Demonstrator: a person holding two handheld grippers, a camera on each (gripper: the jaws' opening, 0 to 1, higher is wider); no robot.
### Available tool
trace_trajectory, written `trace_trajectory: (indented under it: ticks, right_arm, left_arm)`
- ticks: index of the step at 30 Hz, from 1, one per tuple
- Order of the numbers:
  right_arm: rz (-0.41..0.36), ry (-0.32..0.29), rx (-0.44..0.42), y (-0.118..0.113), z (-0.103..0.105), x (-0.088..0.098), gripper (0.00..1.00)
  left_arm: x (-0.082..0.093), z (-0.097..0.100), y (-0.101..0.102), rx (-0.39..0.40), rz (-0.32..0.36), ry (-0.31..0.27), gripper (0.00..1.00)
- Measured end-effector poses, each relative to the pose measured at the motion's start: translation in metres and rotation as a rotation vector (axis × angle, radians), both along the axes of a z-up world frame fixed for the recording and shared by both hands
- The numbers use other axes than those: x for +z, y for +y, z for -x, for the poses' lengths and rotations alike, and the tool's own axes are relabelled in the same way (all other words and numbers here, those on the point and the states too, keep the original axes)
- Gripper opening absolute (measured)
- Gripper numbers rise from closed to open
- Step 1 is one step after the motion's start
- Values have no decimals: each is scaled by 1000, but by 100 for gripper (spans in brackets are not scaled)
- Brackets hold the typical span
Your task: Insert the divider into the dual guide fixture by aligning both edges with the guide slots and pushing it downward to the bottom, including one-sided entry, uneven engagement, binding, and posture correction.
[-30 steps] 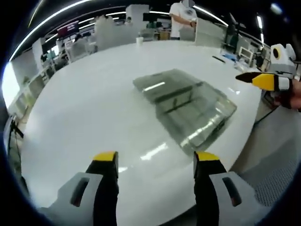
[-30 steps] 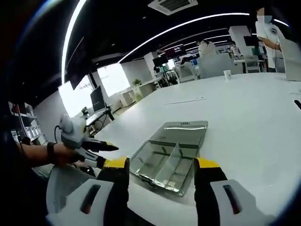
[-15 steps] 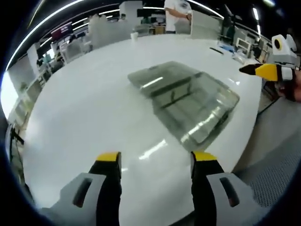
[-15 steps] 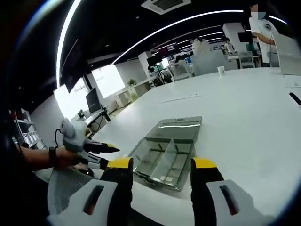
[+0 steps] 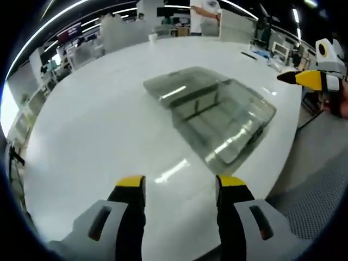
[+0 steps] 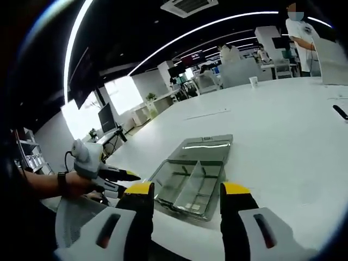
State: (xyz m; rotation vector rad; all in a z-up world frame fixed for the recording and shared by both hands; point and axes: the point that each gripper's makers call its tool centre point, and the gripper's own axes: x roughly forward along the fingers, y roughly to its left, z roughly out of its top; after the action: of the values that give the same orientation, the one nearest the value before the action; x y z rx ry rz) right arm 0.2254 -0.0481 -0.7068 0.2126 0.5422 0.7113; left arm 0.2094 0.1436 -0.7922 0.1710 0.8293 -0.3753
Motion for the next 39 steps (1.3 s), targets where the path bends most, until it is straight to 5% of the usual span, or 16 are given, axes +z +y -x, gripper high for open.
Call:
trace_trajectory:
  ticks: [16, 39]
  right_arm:
    - [45, -70, 39, -1, 2, 10, 49]
    - [8, -28, 28, 2, 4, 7, 48]
  left_arm:
    - [-8, 1, -1, 18, 13, 43, 50]
    - [-21, -5, 3, 55, -39, 66, 42]
